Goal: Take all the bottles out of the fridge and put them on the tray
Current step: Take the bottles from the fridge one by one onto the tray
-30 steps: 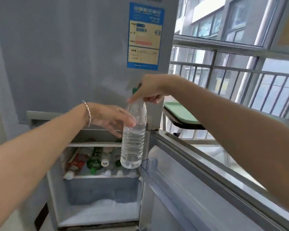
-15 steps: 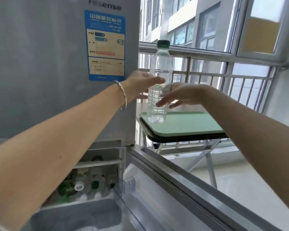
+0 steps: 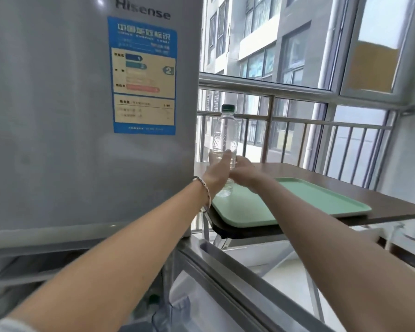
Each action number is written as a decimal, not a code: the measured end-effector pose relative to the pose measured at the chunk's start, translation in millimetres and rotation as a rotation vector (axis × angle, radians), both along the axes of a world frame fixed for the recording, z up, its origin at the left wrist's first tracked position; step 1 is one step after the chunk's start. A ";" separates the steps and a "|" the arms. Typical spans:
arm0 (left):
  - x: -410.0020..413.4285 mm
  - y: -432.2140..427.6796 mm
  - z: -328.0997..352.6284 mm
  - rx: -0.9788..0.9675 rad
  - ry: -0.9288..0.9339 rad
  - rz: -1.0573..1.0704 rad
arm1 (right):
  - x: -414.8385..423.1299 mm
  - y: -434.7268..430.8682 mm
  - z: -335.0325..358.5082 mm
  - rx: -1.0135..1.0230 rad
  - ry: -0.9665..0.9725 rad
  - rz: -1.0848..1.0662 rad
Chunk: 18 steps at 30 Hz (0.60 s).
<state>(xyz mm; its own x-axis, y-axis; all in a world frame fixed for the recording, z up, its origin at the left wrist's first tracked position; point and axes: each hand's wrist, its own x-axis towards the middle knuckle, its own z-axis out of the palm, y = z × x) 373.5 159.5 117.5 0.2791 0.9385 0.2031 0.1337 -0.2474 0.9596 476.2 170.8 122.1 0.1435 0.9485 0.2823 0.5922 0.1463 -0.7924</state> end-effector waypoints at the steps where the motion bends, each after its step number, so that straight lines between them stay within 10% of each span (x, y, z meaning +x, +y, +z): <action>1: 1.6 2.0 -2.1 -0.010 0.007 -0.002 | -2.4 -3.0 0.0 -0.011 -0.001 -0.003; 7: -0.2 -13.1 -4.9 -0.022 0.141 0.010 | -7.4 -16.8 -1.5 -0.066 -0.034 -0.107; 13: -26.9 -61.6 12.1 0.205 0.133 0.012 | -29.8 -67.5 21.5 0.507 -0.112 -0.368; 18: -73.6 -104.4 6.4 0.335 0.152 0.107 | -75.4 -97.5 15.9 0.593 -0.161 -0.242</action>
<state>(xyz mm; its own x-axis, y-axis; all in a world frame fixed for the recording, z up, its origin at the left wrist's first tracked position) 299.8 55.1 124.0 0.2336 0.8525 0.4677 0.3106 -0.5212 0.7949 400.8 73.3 138.0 0.2456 0.5717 0.7828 0.7673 0.3788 -0.5174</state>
